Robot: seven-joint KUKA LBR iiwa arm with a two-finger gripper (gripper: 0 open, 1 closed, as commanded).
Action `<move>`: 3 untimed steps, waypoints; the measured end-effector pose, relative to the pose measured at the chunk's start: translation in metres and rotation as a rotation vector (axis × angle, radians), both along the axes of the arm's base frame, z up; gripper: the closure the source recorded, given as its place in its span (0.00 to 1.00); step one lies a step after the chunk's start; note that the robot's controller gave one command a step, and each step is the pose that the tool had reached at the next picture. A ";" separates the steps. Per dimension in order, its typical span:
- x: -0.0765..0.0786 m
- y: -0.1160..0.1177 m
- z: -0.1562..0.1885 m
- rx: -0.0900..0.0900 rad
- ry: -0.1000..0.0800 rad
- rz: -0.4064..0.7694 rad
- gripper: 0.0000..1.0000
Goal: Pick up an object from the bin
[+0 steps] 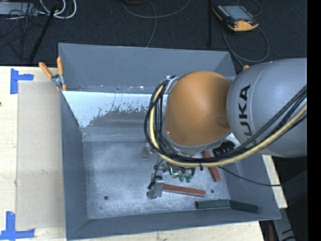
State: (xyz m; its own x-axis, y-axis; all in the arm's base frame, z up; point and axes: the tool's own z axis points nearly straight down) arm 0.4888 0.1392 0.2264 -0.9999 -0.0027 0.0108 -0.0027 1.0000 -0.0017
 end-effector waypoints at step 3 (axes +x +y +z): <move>-0.010 -0.115 -0.151 0.003 -0.009 0.095 1.00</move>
Offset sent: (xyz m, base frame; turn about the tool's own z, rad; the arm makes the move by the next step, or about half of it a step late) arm 0.0010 -0.0697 -0.0865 -0.1500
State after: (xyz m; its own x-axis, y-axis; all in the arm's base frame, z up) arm 0.4789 0.0238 0.0750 -0.9953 -0.0973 0.0015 -0.0973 0.9953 0.0008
